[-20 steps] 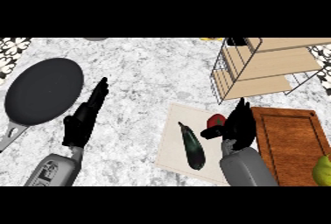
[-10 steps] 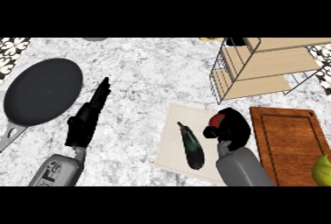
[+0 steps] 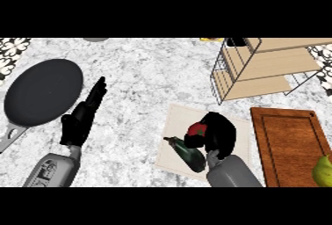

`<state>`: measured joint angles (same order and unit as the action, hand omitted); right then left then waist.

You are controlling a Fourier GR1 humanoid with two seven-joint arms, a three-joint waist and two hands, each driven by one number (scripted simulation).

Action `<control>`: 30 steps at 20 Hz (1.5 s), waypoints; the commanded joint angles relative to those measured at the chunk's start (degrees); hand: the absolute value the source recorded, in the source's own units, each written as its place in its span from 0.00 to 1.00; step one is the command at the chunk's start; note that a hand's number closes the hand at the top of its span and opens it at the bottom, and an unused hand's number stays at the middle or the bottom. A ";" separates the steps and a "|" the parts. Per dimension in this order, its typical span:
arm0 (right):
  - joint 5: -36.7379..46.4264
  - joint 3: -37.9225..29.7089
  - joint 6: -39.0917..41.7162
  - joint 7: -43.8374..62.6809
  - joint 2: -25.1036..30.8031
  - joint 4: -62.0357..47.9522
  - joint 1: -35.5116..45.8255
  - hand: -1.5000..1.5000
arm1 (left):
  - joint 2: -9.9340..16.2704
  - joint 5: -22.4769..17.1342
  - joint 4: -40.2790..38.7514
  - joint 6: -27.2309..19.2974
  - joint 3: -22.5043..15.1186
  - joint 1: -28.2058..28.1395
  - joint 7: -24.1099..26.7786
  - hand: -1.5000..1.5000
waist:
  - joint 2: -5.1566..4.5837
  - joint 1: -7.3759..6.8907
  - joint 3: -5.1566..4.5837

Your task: Pick the tomato from the placemat and place it in the tiered shelf

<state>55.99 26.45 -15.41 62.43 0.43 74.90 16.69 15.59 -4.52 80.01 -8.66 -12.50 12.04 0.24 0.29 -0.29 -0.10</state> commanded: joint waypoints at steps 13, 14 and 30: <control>-4.35 20.50 6.35 -14.74 4.94 42.41 -12.98 1.00 | -2.90 2.87 1.72 -2.68 -1.38 -1.13 -2.08 0.50 | 0.23 1.50 0.12; -1.67 20.16 4.58 -15.35 4.20 40.13 -12.23 1.00 | 1.18 0.23 2.27 1.53 2.35 0.28 -2.35 0.50 | -0.05 0.76 0.10; 8.34 1.52 30.02 1.95 -0.34 63.30 6.40 1.00 | -3.18 4.44 1.85 -0.04 1.09 -0.25 -2.22 0.50 | -0.18 0.46 0.05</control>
<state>63.58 34.05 7.78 59.42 1.38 134.01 17.50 13.25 -1.43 81.48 -7.93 -11.01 10.22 0.03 0.16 0.19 -0.06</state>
